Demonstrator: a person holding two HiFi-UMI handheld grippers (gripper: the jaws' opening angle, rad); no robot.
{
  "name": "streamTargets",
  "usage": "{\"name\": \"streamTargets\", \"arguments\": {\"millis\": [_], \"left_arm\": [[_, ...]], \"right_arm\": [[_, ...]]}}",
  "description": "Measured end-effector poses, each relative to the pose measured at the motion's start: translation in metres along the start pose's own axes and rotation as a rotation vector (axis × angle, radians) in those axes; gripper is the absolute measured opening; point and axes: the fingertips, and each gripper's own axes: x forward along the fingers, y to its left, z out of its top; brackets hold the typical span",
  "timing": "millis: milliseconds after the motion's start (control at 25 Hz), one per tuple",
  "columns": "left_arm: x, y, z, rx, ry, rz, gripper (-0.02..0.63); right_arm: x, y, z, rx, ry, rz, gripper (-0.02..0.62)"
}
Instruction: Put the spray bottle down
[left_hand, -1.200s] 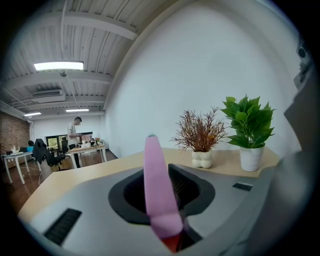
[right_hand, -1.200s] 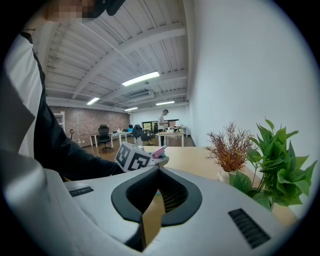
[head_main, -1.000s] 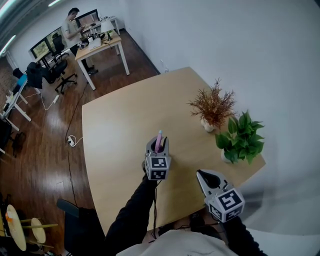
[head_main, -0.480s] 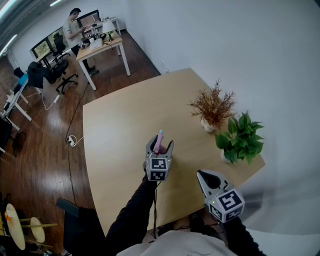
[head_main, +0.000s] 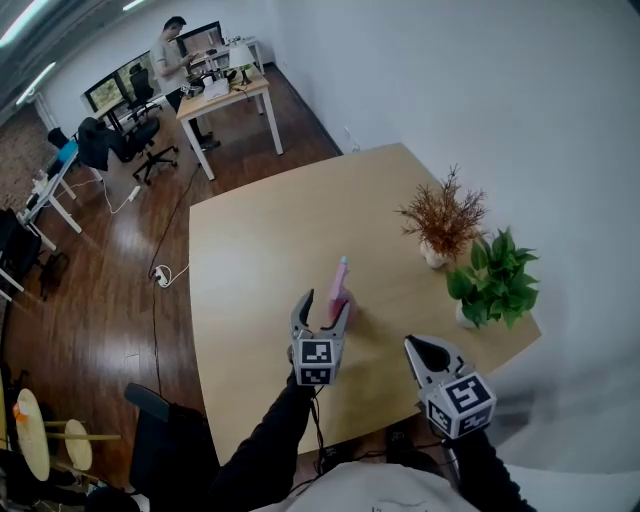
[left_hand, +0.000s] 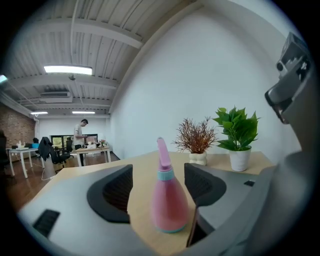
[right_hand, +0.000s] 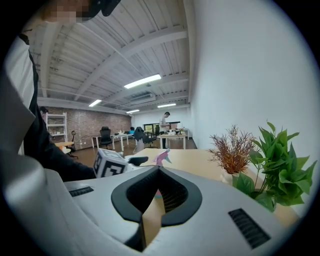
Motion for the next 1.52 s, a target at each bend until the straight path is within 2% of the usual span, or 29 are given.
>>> {"name": "streamTargets", "arguments": {"millis": [120, 240, 480, 640, 880, 1520], "left_arm": [[-0.050, 0.005, 0.002, -0.087, 0.007, -0.005, 0.298], [-0.090, 0.000, 0.004, -0.115, 0.041, -0.036, 0.185], [-0.146, -0.002, 0.036, -0.133, 0.026, -0.057, -0.011], [-0.163, -0.014, 0.061, -0.109, 0.008, -0.075, -0.011], [-0.170, -0.025, 0.079, -0.090, -0.008, -0.082, -0.011], [-0.164, -0.031, 0.099, -0.088, -0.025, -0.089, -0.011]], "right_arm": [[0.000, 0.003, 0.002, -0.003, -0.008, 0.012, -0.021], [-0.001, 0.008, 0.004, -0.006, -0.021, 0.023, -0.021], [0.001, 0.021, 0.013, -0.009, -0.056, 0.049, -0.021], [-0.001, 0.021, 0.019, -0.011, -0.081, 0.055, -0.021], [-0.005, 0.025, 0.040, -0.014, -0.132, 0.070, -0.021], [-0.003, 0.040, 0.061, -0.032, -0.151, 0.103, -0.021]]}}
